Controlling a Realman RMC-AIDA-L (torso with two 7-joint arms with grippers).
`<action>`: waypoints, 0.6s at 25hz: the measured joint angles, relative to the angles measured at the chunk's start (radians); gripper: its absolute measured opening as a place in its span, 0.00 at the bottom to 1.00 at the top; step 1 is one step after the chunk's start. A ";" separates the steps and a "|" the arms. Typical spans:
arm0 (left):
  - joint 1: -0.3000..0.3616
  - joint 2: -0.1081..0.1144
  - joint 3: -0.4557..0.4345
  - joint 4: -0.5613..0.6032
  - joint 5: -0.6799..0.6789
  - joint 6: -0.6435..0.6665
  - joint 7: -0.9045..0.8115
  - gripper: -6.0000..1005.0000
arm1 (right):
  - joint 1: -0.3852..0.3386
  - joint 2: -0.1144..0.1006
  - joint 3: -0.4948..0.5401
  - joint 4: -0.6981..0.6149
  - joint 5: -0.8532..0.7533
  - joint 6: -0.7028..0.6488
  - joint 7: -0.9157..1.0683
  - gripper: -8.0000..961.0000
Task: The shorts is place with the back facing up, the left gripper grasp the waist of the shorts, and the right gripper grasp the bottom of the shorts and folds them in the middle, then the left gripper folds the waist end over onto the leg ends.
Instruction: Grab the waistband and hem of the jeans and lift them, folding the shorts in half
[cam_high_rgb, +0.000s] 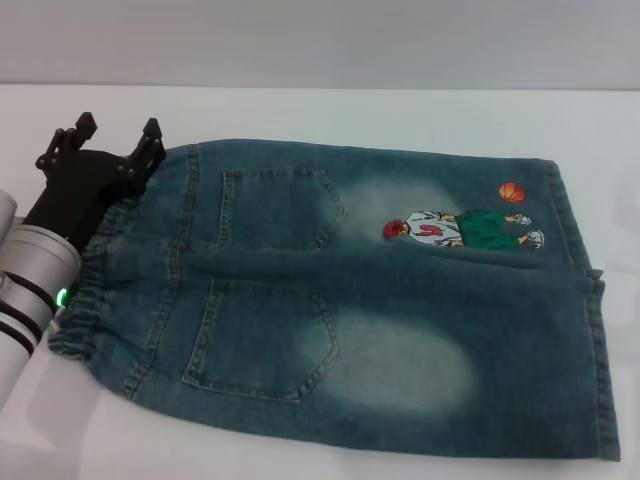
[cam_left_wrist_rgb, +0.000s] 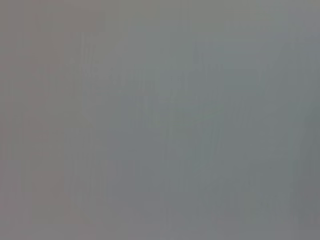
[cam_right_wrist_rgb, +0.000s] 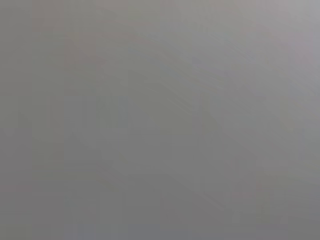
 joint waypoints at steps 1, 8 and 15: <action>0.006 0.001 -0.003 -0.016 0.000 -0.015 -0.003 0.80 | -0.046 0.000 0.016 -0.117 0.113 0.133 -0.103 0.57; 0.043 0.014 -0.019 -0.148 0.000 -0.153 0.003 0.80 | -0.113 0.000 0.071 -0.442 0.539 0.356 -0.623 0.57; 0.138 0.020 -0.150 -0.518 0.022 -0.656 0.033 0.80 | -0.124 -0.005 0.187 -0.708 1.067 0.477 -1.147 0.57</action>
